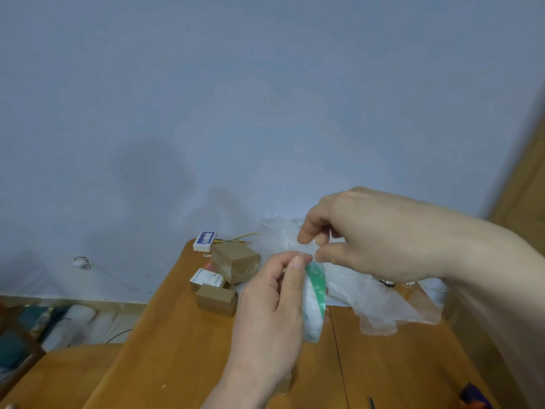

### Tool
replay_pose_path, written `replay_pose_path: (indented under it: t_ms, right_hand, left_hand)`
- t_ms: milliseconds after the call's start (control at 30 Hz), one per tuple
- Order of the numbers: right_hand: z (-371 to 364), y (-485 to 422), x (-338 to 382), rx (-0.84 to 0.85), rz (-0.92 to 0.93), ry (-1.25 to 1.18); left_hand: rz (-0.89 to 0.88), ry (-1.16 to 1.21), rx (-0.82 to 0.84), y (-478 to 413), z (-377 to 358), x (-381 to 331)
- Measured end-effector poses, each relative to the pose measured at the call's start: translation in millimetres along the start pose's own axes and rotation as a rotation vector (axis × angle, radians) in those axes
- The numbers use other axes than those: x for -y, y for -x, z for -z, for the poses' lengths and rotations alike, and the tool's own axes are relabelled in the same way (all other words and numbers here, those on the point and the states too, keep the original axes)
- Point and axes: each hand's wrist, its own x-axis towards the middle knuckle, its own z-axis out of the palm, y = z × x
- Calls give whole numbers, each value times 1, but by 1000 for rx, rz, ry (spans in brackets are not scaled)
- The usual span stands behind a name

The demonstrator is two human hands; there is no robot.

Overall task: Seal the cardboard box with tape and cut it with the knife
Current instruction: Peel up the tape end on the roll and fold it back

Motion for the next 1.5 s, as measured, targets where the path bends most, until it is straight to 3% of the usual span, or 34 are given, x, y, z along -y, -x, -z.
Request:
replay_pose_path:
  t_ms: [667,900,1100,1333,1500]
  right_hand:
    - [0,-11,7,62,-11,67]
    - [-1,-13,5,49,42,50]
    - [2,-16,-4,8,38,-113]
    - [-5,-20,-22,36,12,-467]
    - [-13,-19,-29,24,-15,-550]
  left_hand:
    - [-27,-33,-37,-3,6,-2]
    - [39,-72,3,-5,11,-2]
    - [19,-27,15,-3,12,3]
    - [-45,-31,-31,5,9,-1]
    - [-7,37,27,11,7,-5]
